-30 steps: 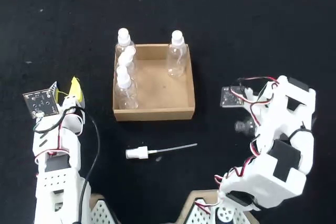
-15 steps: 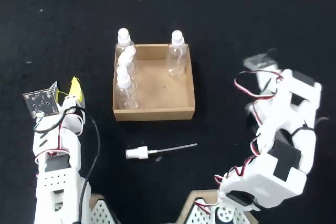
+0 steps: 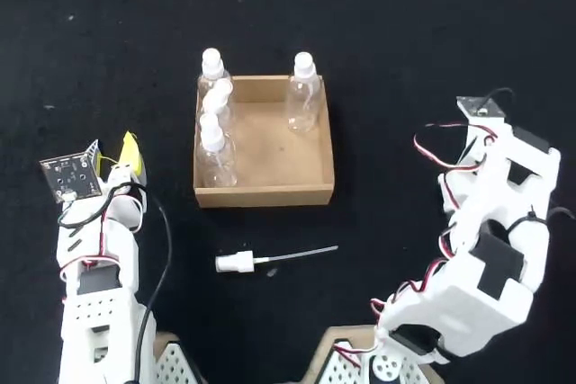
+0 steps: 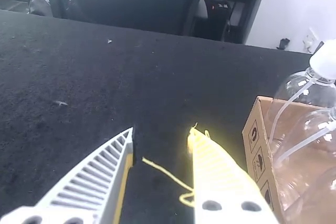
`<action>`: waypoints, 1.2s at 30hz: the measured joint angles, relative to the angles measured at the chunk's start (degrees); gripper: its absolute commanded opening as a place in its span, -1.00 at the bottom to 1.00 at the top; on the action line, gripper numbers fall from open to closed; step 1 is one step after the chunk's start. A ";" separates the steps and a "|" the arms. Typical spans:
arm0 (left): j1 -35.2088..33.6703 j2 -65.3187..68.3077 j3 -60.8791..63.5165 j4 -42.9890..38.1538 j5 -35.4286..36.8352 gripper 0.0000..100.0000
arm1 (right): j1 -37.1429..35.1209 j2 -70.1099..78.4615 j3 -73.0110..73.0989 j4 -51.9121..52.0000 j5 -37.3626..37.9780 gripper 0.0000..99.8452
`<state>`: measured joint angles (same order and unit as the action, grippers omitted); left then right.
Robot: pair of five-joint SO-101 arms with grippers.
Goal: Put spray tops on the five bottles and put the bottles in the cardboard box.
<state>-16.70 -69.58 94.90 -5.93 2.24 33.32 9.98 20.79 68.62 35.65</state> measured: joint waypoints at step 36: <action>0.09 0.00 0.00 0.00 0.00 -0.80 | -7.74 -36.92 -0.79 12.40 -1.05 -0.98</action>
<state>-16.62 -69.58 94.90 -5.93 2.24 25.58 -26.95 20.00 81.01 34.59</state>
